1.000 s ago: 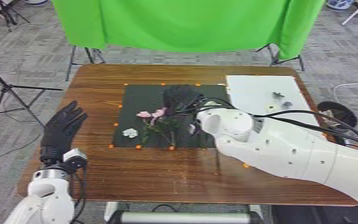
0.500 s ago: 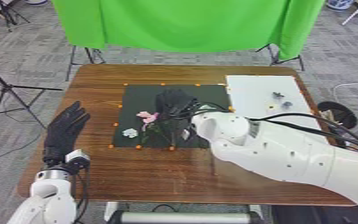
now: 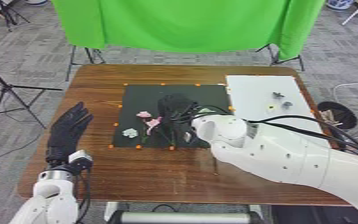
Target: Arrange flowers
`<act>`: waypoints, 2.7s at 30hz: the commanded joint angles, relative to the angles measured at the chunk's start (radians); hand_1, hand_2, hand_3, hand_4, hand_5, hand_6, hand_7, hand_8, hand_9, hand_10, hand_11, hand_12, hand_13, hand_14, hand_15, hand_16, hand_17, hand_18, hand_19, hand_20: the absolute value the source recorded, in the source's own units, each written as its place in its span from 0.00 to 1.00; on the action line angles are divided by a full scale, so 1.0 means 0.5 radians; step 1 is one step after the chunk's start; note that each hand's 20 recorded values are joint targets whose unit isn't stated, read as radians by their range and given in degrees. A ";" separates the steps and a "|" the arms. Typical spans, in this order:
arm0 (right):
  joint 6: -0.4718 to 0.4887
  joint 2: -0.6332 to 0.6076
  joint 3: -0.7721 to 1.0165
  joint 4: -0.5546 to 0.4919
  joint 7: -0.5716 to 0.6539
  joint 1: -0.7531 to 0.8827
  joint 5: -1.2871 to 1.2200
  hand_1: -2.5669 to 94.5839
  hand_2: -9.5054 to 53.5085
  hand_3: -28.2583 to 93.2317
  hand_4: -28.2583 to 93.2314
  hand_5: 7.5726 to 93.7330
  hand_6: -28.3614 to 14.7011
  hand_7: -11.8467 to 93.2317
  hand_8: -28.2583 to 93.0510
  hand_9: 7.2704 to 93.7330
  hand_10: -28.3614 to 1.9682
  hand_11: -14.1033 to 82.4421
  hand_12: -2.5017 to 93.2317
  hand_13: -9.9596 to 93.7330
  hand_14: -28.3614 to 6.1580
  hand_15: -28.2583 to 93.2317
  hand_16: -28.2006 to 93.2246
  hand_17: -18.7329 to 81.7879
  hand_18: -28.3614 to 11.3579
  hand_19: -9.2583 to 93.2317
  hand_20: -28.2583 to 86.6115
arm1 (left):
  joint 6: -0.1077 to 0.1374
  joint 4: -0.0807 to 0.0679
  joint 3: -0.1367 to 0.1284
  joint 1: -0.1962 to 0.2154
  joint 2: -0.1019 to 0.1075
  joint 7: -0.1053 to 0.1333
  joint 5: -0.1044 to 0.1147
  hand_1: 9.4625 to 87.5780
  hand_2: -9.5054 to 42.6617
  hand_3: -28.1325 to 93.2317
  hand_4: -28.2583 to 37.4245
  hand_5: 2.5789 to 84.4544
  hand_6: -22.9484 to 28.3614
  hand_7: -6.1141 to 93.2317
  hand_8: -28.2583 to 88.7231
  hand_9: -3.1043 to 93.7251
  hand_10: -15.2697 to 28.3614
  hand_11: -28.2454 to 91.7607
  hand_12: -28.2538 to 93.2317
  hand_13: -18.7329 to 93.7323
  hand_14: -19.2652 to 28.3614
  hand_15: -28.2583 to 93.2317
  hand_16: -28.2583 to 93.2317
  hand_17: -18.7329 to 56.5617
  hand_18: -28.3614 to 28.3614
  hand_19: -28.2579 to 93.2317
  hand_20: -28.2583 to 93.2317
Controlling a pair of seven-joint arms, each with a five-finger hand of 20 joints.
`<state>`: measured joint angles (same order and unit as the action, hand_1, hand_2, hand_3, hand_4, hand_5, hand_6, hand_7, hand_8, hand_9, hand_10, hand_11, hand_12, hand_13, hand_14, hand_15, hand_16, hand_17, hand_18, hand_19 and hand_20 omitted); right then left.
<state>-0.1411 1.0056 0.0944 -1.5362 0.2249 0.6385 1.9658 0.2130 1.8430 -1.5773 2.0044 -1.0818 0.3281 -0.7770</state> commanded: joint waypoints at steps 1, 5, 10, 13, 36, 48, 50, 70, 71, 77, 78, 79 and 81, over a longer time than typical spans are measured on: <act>-0.012 -0.026 0.022 0.004 0.020 -0.036 0.015 0.57 0.10 0.74 0.04 0.82 0.75 0.30 0.24 0.85 0.64 0.28 0.20 0.98 0.76 0.77 0.45 0.84 0.37 1.00 0.77 | 0.011 0.010 0.003 0.012 -0.003 -0.008 -0.007 0.29 0.00 0.77 0.00 0.52 0.42 0.23 0.16 0.43 0.59 0.37 0.32 0.47 0.70 0.38 0.24 0.37 0.67 0.25 0.39; 0.015 -0.031 0.022 -0.007 0.023 -0.042 -0.009 0.55 0.10 0.75 0.05 0.81 0.75 0.30 0.25 0.84 0.64 0.28 0.19 0.97 0.76 0.77 0.45 0.84 0.37 1.00 0.76 | 0.009 0.009 0.005 0.007 -0.005 -0.005 -0.007 0.29 0.00 0.77 0.00 0.52 0.42 0.23 0.16 0.43 0.58 0.37 0.32 0.47 0.70 0.38 0.24 0.37 0.67 0.25 0.39; 0.072 -0.043 0.035 -0.038 0.030 -0.052 -0.022 0.52 0.06 0.75 0.08 0.75 0.70 0.31 0.24 0.78 0.60 0.29 0.18 0.97 0.76 0.77 0.45 0.84 0.37 1.00 0.77 | 0.006 0.012 0.007 0.011 -0.004 -0.005 -0.010 0.29 0.00 0.77 0.00 0.52 0.42 0.23 0.16 0.43 0.58 0.37 0.32 0.46 0.70 0.38 0.24 0.37 0.67 0.25 0.39; 0.110 -0.055 0.052 -0.062 0.034 -0.058 -0.030 0.49 0.02 0.77 0.09 0.69 0.70 0.32 0.24 0.74 0.57 0.28 0.18 0.96 0.76 0.77 0.45 0.83 0.37 1.00 0.77 | 0.002 0.011 0.002 0.009 -0.006 -0.011 -0.013 0.29 0.00 0.77 0.00 0.52 0.42 0.23 0.16 0.43 0.58 0.37 0.32 0.46 0.70 0.38 0.24 0.37 0.67 0.25 0.39; 0.163 -0.280 0.465 -0.271 0.196 -0.048 -0.109 0.41 0.04 0.80 0.11 0.58 0.70 0.30 0.14 0.65 0.53 0.26 0.18 0.94 0.75 0.77 0.44 0.80 0.37 1.00 0.74 | -0.022 0.014 0.000 0.012 0.007 -0.027 -0.022 0.30 0.00 0.77 0.00 0.52 0.42 0.23 0.16 0.43 0.58 0.37 0.32 0.46 0.71 0.39 0.24 0.36 0.67 0.25 0.39; 0.525 -0.591 0.728 -0.168 0.602 0.114 -0.028 0.25 0.00 0.78 0.10 0.43 0.65 0.21 0.17 0.50 0.40 0.21 0.19 0.89 0.65 0.76 0.44 0.75 0.29 1.00 0.70 | -0.013 0.021 -0.029 0.041 -0.007 -0.004 -0.019 0.30 0.00 0.77 0.00 0.52 0.42 0.23 0.16 0.43 0.58 0.37 0.32 0.46 0.71 0.39 0.24 0.36 0.67 0.25 0.39; 0.565 -0.637 0.750 -0.160 0.637 0.148 -0.028 0.25 0.00 0.78 0.10 0.43 0.65 0.21 0.17 0.50 0.40 0.21 0.19 0.88 0.64 0.77 0.44 0.75 0.28 1.00 0.70 | -0.013 0.023 -0.035 0.047 -0.007 -0.002 -0.013 0.30 0.00 0.77 0.00 0.52 0.42 0.23 0.16 0.43 0.58 0.37 0.32 0.46 0.71 0.39 0.24 0.36 0.67 0.25 0.39; 0.691 -0.883 0.955 -0.180 0.737 0.468 0.051 0.21 0.00 0.76 0.11 0.42 0.66 0.20 0.18 0.48 0.38 0.21 0.19 0.87 0.61 0.77 0.43 0.73 0.25 1.00 0.69 | -0.038 0.026 -0.032 0.053 -0.013 -0.005 -0.025 0.29 0.00 0.77 0.00 0.52 0.42 0.23 0.16 0.43 0.58 0.37 0.32 0.46 0.71 0.39 0.24 0.36 0.67 0.25 0.39; 0.701 -0.879 0.951 -0.169 0.732 0.472 0.059 0.21 0.00 0.76 0.11 0.42 0.66 0.20 0.18 0.48 0.38 0.21 0.19 0.87 0.61 0.77 0.43 0.73 0.25 1.00 0.69 | -0.032 0.036 -0.040 0.069 -0.017 -0.002 -0.027 0.29 0.00 0.77 0.00 0.52 0.42 0.23 0.16 0.43 0.59 0.37 0.32 0.46 0.71 0.39 0.24 0.36 0.67 0.25 0.39; 0.725 -0.905 1.035 -0.176 0.758 0.602 0.040 0.21 0.00 0.76 0.11 0.42 0.66 0.20 0.18 0.48 0.38 0.21 0.19 0.87 0.61 0.77 0.43 0.73 0.25 1.00 0.69 | -0.025 0.038 -0.048 0.066 -0.013 0.013 -0.031 0.29 0.00 0.77 0.00 0.52 0.41 0.23 0.16 0.43 0.59 0.37 0.32 0.46 0.71 0.39 0.24 0.36 0.67 0.25 0.38; 0.729 -0.902 1.057 -0.171 0.751 0.627 0.037 0.21 0.00 0.76 0.11 0.42 0.66 0.20 0.18 0.48 0.38 0.21 0.19 0.87 0.61 0.77 0.43 0.74 0.25 1.00 0.69 | -0.005 0.041 -0.040 0.069 -0.010 0.028 -0.025 0.29 0.00 0.77 0.00 0.52 0.41 0.23 0.16 0.43 0.59 0.37 0.32 0.47 0.71 0.39 0.24 0.36 0.67 0.25 0.38; 0.728 -0.902 1.072 -0.178 0.758 0.648 0.025 0.22 0.00 0.76 0.11 0.43 0.66 0.20 0.18 0.48 0.38 0.21 0.19 0.87 0.61 0.77 0.43 0.73 0.25 1.00 0.69 | 0.014 0.044 -0.037 0.069 -0.011 0.048 -0.021 0.29 0.00 0.77 0.00 0.52 0.41 0.23 0.16 0.43 0.59 0.37 0.32 0.47 0.71 0.39 0.24 0.36 0.67 0.25 0.39; 0.713 -0.894 1.076 -0.176 0.754 0.671 0.014 0.22 0.00 0.76 0.11 0.43 0.66 0.21 0.18 0.49 0.38 0.21 0.19 0.87 0.61 0.77 0.43 0.73 0.25 1.00 0.69 | 0.047 0.048 -0.039 0.070 -0.019 0.094 -0.013 0.29 0.00 0.77 0.00 0.52 0.41 0.23 0.16 0.44 0.59 0.37 0.32 0.47 0.70 0.39 0.24 0.38 0.66 0.26 0.39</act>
<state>0.2115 0.5700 0.6127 -1.6298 0.5878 0.9183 1.9775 0.2054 1.8532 -1.5935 2.0241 -1.0819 0.3290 -0.7879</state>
